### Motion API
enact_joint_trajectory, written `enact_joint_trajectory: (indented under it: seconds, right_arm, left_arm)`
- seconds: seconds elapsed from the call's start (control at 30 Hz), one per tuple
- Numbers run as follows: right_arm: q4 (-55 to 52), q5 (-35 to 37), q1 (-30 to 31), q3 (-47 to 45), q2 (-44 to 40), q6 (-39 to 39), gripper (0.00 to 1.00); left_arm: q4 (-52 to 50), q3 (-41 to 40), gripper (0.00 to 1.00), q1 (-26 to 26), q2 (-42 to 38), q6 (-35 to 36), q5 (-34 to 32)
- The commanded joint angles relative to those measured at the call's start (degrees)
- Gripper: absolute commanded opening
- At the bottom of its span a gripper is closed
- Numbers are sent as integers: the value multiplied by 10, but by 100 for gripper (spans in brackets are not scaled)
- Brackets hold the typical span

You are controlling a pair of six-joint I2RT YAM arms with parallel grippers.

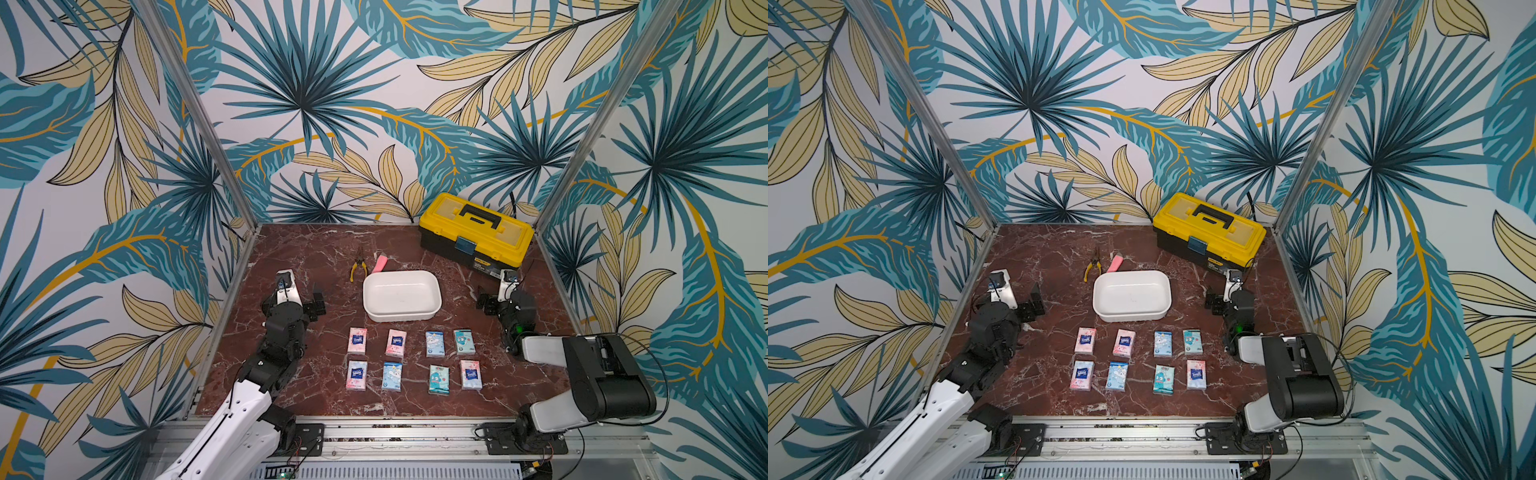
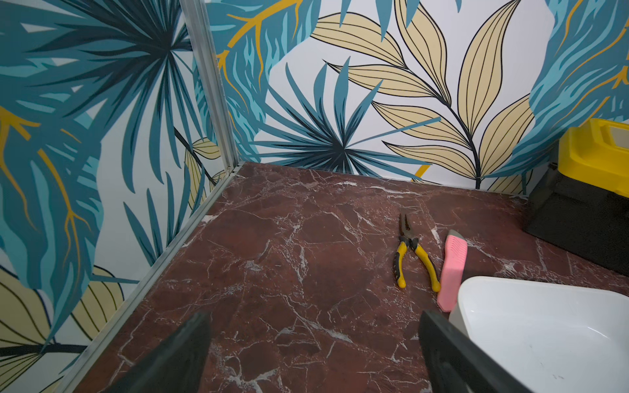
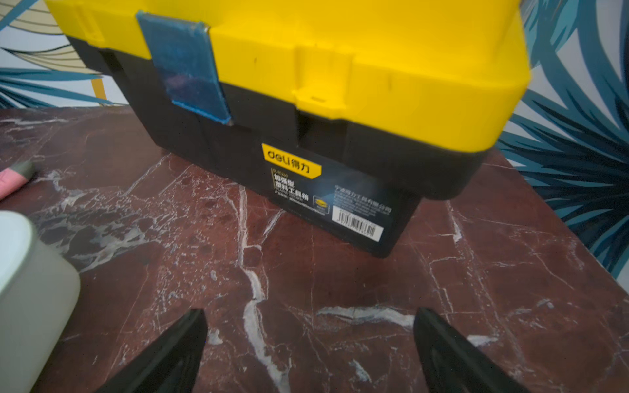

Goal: Take the pocket tissues out of the storage box
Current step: Reset both arms

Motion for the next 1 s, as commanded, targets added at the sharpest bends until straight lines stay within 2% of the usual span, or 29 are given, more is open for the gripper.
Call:
enact_joint_trajectory:
  seconds: [0.0,0.23,0.5,0.67,0.83,0.97]
  right_arm:
    - [-2,-21,-5,7,-1,12,99]
    - [-1,-21,-5,6,-1,11,99]
    - [-1,-21,-5,6,-1,11,99]
    - [-1,-21,-5,6,-1,11,99]
    - [-1,-21,-5,6,-1,11,99]
    - [-2,-20,-5,6,-1,12,99]
  left_arm:
    - [54,-39,100,22,13,21,-9]
    - [250,-90,100,75,120,67,3]
    - [468,-121,100,152,281,100,129]
    - [548,-134,100,181,345,102,186]
    - [603,-137,100,191,411,98,213]
    - [619,-107,100,200,475,94,220]
